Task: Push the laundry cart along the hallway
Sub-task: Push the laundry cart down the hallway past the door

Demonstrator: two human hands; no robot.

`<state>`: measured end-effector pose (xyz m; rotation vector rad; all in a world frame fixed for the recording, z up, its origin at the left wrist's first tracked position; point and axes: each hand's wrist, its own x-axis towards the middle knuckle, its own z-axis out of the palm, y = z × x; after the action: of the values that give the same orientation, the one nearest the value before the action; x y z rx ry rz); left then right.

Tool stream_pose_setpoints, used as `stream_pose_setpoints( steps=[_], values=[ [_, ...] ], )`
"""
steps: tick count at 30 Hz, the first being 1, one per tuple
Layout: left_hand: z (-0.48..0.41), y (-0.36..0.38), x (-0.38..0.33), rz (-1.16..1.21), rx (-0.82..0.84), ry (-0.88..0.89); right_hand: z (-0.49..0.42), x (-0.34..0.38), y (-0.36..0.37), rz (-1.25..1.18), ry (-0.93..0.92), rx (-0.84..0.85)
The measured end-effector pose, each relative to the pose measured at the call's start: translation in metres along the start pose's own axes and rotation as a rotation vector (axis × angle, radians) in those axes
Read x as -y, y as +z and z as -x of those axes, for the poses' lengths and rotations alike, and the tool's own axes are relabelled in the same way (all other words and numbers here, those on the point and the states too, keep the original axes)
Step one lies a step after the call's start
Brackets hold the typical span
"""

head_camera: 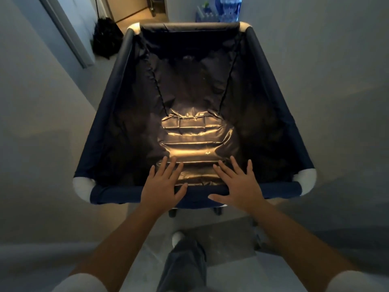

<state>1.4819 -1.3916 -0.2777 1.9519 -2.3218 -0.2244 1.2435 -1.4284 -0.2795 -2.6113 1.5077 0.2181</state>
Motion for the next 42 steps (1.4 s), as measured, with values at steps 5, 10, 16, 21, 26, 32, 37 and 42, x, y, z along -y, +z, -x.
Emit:
stream_pose_setpoints(
  steps=[5, 10, 16, 21, 26, 32, 37, 42],
  values=[
    [-0.075, -0.004, 0.027, 0.016, 0.018, -0.002, -0.072, -0.028, -0.02, -0.026, 0.007, 0.028],
    [-0.149, -0.008, 0.052, -0.007, 0.048, 0.001, -0.143, -0.057, -0.034, -0.032, 0.011, 0.03],
    [-0.238, -0.016, 0.073, 0.004, 0.02, -0.013, -0.228, -0.094, -0.052, -0.011, -0.01, 0.033],
    [-0.307, -0.021, 0.089, 0.003, 0.014, -0.057, -0.298, -0.127, -0.066, 0.016, -0.03, 0.043],
    [-0.364, -0.027, 0.108, 0.008, 0.009, -0.097, -0.356, -0.149, -0.073, 0.003, -0.05, 0.074],
    [-0.425, -0.038, 0.148, 0.019, 0.009, -0.121, -0.423, -0.152, -0.085, -0.017, -0.048, 0.073],
    [-0.465, -0.05, 0.195, 0.026, 0.012, -0.063, -0.473, -0.136, -0.095, -0.038, 0.002, 0.054],
    [-0.504, -0.058, 0.248, 0.014, 0.061, 0.014, -0.523, -0.115, -0.105, -0.045, 0.085, 0.061]
  ],
)
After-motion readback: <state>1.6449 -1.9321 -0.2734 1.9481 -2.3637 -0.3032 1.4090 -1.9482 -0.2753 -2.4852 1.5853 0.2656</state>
